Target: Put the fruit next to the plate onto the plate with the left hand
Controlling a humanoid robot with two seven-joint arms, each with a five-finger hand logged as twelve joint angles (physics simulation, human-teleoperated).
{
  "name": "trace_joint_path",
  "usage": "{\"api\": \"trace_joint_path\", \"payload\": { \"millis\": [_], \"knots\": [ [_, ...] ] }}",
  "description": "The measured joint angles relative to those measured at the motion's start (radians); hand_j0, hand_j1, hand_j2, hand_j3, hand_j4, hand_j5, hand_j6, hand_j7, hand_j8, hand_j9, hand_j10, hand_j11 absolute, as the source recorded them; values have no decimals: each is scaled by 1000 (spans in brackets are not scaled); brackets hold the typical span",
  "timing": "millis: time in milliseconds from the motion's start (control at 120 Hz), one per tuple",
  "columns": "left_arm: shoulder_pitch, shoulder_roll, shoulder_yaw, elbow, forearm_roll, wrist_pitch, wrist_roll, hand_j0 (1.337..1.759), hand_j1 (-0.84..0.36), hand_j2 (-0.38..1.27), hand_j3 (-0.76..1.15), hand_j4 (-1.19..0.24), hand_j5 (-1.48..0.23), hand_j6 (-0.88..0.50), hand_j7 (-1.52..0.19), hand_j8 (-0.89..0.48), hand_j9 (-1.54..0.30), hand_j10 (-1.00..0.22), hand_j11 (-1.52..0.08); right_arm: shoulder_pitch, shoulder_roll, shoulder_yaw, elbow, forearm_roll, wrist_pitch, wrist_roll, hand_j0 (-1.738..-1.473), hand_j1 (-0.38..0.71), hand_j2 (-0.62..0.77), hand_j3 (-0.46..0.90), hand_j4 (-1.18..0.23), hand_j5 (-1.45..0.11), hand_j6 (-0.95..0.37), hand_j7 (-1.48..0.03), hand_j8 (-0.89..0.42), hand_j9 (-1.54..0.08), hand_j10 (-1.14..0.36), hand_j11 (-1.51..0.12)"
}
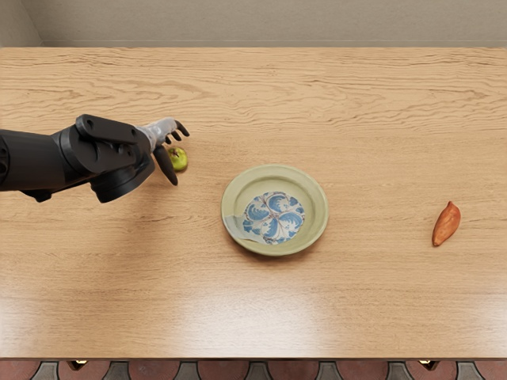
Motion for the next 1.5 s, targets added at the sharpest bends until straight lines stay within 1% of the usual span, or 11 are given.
{"api": "trace_joint_path", "payload": {
  "millis": [317, 400, 608, 825, 917, 983, 1025, 1117, 1367, 1425, 1500],
  "knots": [
    [3, 0, 0, 2, 0, 2, 0, 1658, -35, 65, 0, -321, -417, -321, -417, -321, -417, -321, -416, 0, 0, 0, 0, 0, 0, 0, -1658, -332, -3, 0, -14, -19, -14, -19, -14, -19, -14, -19],
    [23, 0, 1, 15, 0, 1, 1, 1658, -46, 67, 0, -330, -429, -330, -429, -330, -429, -330, -429, 0, 0, 0, 0, 0, 0, 0, -1658, -332, -3, 0, -14, -19, -14, -19, -14, -19, -14, -19],
    [21, -2, 0, 29, 0, 1, 2, 1658, -61, 69, 0, -343, -445, -343, -445, -343, -445, -343, -445, 0, 0, 0, 0, 0, 0, 0, -1658, -332, -3, 0, -14, -19, -14, -19, -14, -19, -14, -19],
    [23, -2, 0, 30, -5, -1, 5, 1658, -109, 77, 0, -383, -497, -383, -497, -383, -497, -383, -497, 0, 0, 0, 0, 0, 0, 0, -1658, -331, -3, 0, -14, -19, -14, -19, -14, -19, -14, -19],
    [16, -12, -2, 27, -11, -18, 5, 1658, -221, 96, 0, -477, -617, -463, -617, -474, -618, -476, -618, 0, 0, 0, 0, 0, 0, 0, -1658, -331, -3, 0, -14, -19, -14, -19, -14, -19, -14, -19],
    [15, -14, -3, 25, -12, -31, 6, 1657, -280, 132, 0, -546, -698, -506, -703, -483, -706, -542, -706, 0, 0, 0, 0, 0, 0, 0, -1658, -331, -3, 0, -14, -19, -14, -19, -14, -19, -14, -19],
    [16, -14, -3, 24, -12, -36, 6, 1657, -292, 184, 0, -583, -732, -499, -741, -476, -751, -573, -750, 0, 0, 0, 0, 0, 0, 0, -1658, -331, -3, 0, -15, -19, -14, -19, -14, -19, -15, -19],
    [16, -14, -4, 23, -12, -42, 6, 1654, -296, 187, 0, -636, -794, -469, -812, -439, -826, -618, -826, 0, 0, 0, 0, 0, 0, 0, -1658, -331, -3, 0, -14, -19, -14, -19, -14, -19, -15, -19],
    [1, -3, -4, 18, -26, -65, 5, 1649, -309, 205, 0, -671, -951, -379, -945, -377, -949, -669, -953, 0, 0, 0, 0, 0, 0, 0, -1658, -332, -3, 0, -14, -19, -14, -19, -14, -19, -14, -19],
    [-21, 6, -4, 15, -35, -101, 6, 1649, -329, 257, 0, -691, -998, -363, -982, -367, -986, -684, -992, 0, 0, 0, 0, 0, 0, 0, -1658, -331, -3, 0, -14, -19, -14, -19, -14, -19, -14, -19],
    [-77, 34, -3, -3, -50, -165, 6, 1649, -347, 340, 0, -726, -1064, -325, -1040, -352, -1044, -691, -1047, 0, 0, 0, 0, 0, 0, 0, -1658, -331, -3, 0, -14, -19, -14, -19, -14, -19, -15, -19]
  ]
}}
